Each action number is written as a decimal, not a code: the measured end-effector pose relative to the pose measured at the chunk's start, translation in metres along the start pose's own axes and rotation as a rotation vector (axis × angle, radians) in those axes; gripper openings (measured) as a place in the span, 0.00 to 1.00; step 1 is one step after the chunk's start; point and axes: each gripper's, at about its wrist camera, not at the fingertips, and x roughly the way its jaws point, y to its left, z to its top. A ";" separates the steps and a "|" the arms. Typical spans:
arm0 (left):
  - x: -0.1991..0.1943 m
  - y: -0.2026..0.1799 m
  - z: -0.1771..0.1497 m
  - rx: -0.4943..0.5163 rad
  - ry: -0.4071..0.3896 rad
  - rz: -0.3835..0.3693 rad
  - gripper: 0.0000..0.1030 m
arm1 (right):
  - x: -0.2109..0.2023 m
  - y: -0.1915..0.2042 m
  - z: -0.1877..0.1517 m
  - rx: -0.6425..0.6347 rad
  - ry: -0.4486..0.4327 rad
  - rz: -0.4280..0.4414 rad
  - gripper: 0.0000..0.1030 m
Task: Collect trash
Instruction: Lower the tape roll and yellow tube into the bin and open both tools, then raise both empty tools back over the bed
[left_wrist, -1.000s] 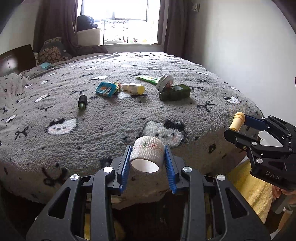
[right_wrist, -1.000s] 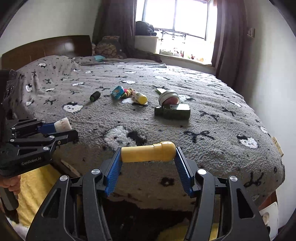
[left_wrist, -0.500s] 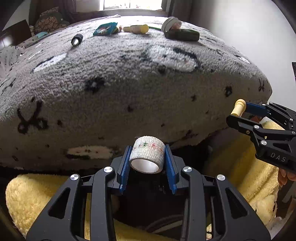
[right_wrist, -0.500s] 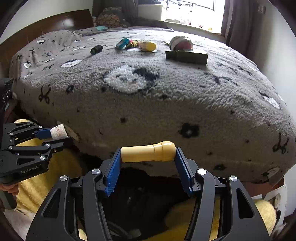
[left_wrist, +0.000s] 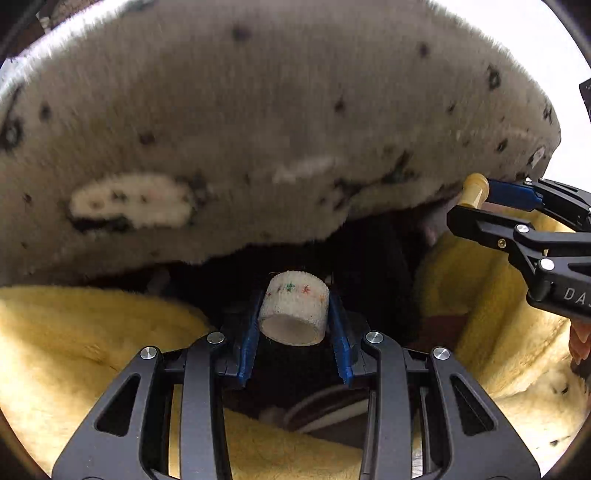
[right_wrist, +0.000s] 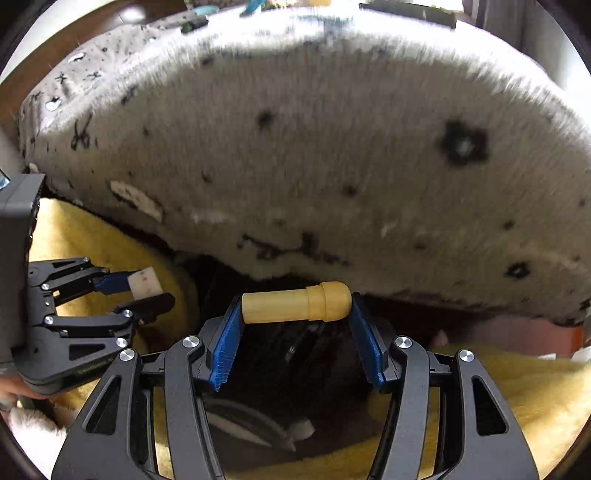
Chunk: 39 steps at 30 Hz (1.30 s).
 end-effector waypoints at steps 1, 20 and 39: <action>0.005 0.000 -0.001 -0.001 0.014 -0.004 0.32 | 0.005 -0.001 -0.001 0.006 0.017 0.006 0.56; 0.037 0.000 -0.001 0.019 0.119 -0.070 0.53 | 0.041 0.001 0.000 0.014 0.111 0.075 0.62; -0.038 -0.003 0.019 0.029 -0.075 0.029 0.75 | -0.052 -0.024 0.025 0.051 -0.147 -0.134 0.83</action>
